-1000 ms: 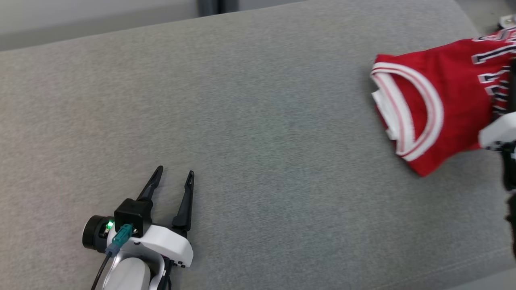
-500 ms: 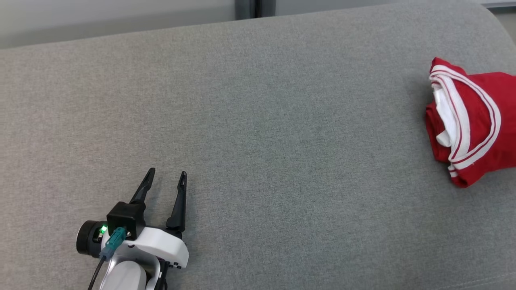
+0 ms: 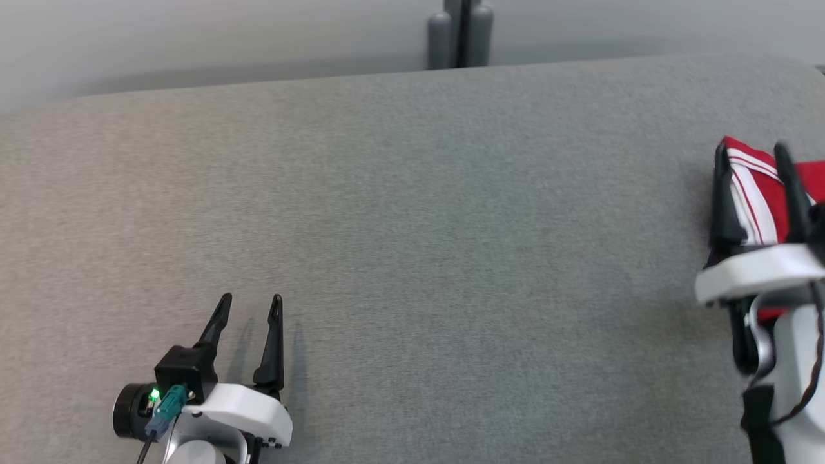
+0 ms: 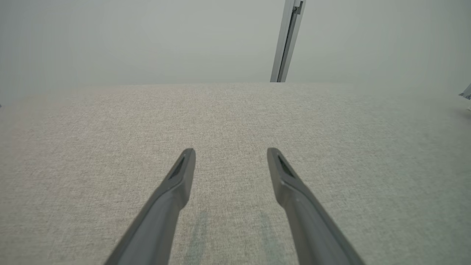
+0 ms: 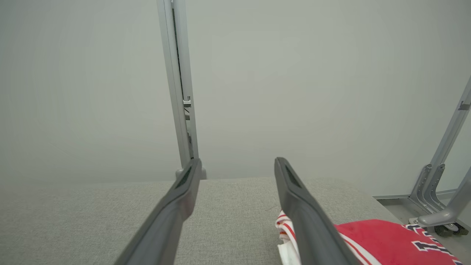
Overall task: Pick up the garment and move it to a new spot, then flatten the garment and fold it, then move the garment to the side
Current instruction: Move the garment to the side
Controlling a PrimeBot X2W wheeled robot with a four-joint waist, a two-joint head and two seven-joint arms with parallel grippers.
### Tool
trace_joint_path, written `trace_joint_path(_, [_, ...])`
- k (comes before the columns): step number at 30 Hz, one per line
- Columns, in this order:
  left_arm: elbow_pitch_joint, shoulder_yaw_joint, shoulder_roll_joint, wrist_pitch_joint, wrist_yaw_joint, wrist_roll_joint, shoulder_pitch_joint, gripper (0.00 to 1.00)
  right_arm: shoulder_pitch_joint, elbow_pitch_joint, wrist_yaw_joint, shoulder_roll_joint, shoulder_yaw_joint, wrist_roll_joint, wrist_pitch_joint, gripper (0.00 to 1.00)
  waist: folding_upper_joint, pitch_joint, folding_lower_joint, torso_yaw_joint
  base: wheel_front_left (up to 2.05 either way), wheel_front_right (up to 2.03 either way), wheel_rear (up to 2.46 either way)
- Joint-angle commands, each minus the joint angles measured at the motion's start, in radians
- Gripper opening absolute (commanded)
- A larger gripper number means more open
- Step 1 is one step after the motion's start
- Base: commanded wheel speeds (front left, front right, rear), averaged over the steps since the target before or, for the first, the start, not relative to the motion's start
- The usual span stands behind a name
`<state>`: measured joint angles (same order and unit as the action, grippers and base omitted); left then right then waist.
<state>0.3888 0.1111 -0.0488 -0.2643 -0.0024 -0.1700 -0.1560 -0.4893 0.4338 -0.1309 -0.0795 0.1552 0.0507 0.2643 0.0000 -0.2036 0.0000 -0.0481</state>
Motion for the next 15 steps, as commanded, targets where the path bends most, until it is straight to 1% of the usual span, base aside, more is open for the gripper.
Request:
trace_joint_path(1, [0.000,-0.004,-0.004,0.000,0.008,-0.008,0.011,1.00,0.029,-0.004,0.000,-0.004,-0.005,0.008,-0.001,1.00,0.0000,0.025,0.0000,0.029,0.00,0.00,0.00])
trace_joint_path(5, [-0.001,-0.001,-0.004,0.001,0.017,-0.010,0.037,1.00,0.121,0.010,0.000,0.011,-0.039,0.018,-0.001,1.00,0.0000,0.059,0.0000,0.071,0.00,0.00,0.00])
trace_joint_path(8, [0.000,-0.014,-0.004,0.000,0.021,-0.009,0.058,1.00,0.170,0.017,0.000,0.018,-0.039,0.009,-0.001,1.00,0.0000,0.082,0.0000,0.092,0.00,0.00,0.00])
trace_joint_path(13, [0.007,-0.033,-0.004,0.000,0.026,-0.007,0.095,1.00,0.232,0.041,0.000,0.024,-0.042,0.025,-0.001,1.00,0.0000,0.122,0.0000,0.110,0.00,0.00,0.00])
trace_joint_path(15, [0.006,-0.041,-0.004,0.000,0.033,0.001,0.106,1.00,0.253,0.051,0.000,0.026,-0.061,0.058,-0.001,1.00,0.0000,0.138,0.0000,0.113,0.00,0.00,0.00])
